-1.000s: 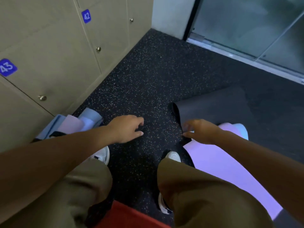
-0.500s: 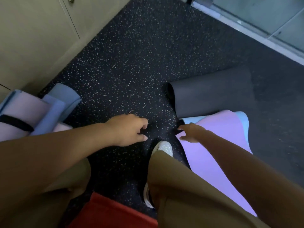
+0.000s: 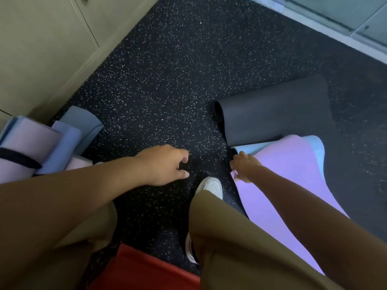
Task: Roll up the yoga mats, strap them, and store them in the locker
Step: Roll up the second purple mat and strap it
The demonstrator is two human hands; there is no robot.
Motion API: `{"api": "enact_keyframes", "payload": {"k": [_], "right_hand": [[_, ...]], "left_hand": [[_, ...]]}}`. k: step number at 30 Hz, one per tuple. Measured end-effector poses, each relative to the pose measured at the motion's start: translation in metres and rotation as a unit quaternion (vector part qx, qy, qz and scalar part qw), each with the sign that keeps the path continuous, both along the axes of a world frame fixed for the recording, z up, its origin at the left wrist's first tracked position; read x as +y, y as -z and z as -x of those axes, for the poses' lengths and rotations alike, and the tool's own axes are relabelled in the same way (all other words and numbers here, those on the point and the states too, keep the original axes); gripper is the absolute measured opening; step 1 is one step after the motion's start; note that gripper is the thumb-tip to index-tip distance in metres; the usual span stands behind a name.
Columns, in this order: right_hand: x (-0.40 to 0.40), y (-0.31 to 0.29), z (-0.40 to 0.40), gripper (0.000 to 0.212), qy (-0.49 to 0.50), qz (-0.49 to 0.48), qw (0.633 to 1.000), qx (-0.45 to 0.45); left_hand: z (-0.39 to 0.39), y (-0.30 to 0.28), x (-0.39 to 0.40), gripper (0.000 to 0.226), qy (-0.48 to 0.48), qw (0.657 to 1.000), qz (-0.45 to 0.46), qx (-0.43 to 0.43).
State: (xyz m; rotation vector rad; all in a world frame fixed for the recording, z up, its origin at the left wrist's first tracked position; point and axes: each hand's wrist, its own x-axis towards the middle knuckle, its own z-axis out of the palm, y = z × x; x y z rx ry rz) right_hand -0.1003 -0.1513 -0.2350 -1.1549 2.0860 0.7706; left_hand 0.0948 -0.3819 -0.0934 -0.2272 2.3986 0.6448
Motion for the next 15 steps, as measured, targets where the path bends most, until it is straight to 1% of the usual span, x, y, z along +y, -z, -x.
{"api": "enact_keyframes", "payload": {"k": [1,4,7,11,15], "right_hand": [[0.001,-0.006,0.003,0.047,0.011,0.006,1.000,-0.006],[0.007,-0.030,0.011,0.040,0.095,-0.003,0.995,-0.037],[0.022,-0.064,0.016,0.039,0.148,0.000,0.987,-0.065],[0.048,-0.124,0.026,0.034,0.171,0.018,0.984,-0.055],[0.075,-0.206,0.027,0.024,0.178,0.065,0.982,-0.028]], "left_hand": [[0.001,-0.002,0.001,0.041,0.002,1.000,0.005,0.001],[0.000,-0.009,0.006,0.041,0.008,1.000,0.021,0.001],[0.000,-0.025,0.015,0.042,0.019,0.999,0.034,0.008],[0.000,-0.060,0.035,0.041,0.041,0.997,0.048,0.042],[0.000,-0.102,0.061,0.038,0.036,0.993,0.032,0.106]]}}
